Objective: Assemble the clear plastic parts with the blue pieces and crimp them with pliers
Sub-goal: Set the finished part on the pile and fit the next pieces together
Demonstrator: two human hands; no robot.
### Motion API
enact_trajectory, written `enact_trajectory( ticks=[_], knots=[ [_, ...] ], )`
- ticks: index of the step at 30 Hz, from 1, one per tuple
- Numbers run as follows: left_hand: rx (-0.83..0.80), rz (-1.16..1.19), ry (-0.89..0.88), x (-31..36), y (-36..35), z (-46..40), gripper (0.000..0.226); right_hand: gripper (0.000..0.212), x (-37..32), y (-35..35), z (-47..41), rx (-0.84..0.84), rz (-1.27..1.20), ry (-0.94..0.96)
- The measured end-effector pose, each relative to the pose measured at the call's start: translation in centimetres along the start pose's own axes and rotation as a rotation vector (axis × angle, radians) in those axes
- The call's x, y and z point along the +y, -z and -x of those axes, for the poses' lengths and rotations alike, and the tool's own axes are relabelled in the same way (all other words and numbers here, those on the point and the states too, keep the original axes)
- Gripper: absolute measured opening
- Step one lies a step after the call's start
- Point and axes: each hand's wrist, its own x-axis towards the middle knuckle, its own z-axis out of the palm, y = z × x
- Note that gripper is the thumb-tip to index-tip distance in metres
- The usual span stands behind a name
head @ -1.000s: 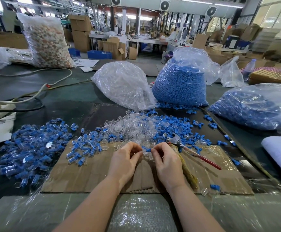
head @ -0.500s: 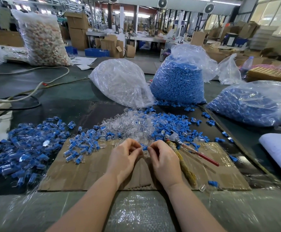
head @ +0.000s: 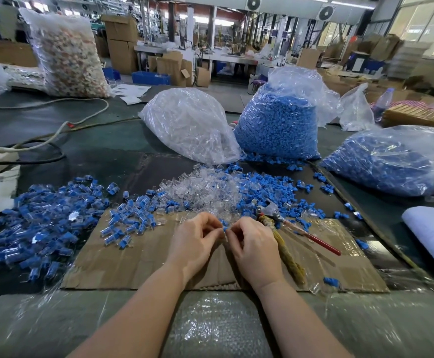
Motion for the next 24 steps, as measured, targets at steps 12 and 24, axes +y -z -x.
enact_trajectory(
  ticks=[12,24],
  knots=[
    [-0.012,0.016,0.017,-0.1,-0.06,0.07,0.026,0.012,0.08,0.19,0.07,0.014,-0.062,0.047],
    [-0.003,0.02,0.018,0.04,-0.01,0.12,0.028,0.018,0.29,0.24,0.06,0.018,-0.083,0.109]
  ],
)
